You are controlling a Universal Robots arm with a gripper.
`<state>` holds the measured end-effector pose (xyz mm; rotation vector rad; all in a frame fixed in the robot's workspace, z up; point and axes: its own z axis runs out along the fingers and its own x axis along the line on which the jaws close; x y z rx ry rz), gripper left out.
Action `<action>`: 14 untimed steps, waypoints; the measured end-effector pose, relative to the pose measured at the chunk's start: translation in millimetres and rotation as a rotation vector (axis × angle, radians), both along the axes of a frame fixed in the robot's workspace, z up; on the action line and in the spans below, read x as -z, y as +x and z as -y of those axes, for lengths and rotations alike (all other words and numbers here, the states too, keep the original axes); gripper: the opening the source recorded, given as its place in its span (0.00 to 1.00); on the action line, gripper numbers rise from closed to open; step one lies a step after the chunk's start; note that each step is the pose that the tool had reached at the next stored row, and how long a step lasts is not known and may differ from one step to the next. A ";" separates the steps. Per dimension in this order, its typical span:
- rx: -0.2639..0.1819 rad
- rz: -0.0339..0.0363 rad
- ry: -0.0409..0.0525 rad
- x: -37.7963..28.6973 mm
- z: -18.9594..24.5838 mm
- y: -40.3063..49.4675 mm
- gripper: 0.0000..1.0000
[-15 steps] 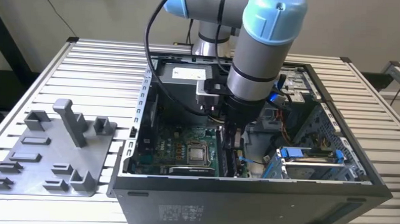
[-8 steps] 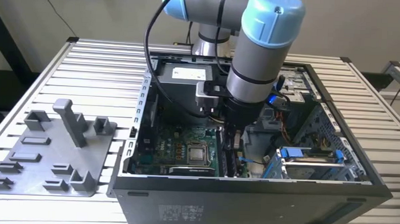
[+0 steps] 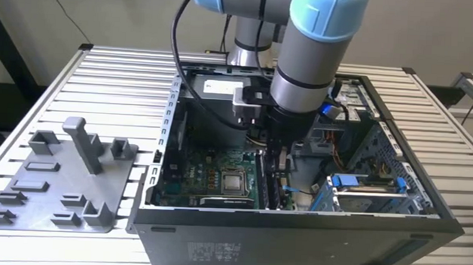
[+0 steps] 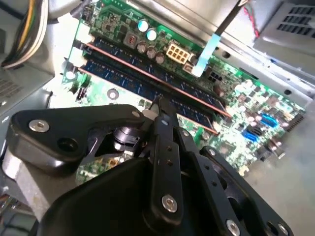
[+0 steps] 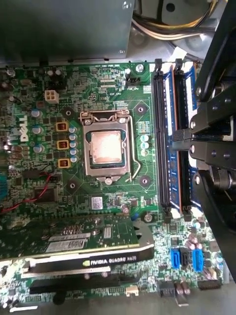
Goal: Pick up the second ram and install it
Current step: 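Press down the second ram until it locks into place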
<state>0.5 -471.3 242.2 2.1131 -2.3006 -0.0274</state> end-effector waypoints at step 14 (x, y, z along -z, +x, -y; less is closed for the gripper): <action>0.000 -0.0008 0.0003 -31.6 0.0 0.0 0.11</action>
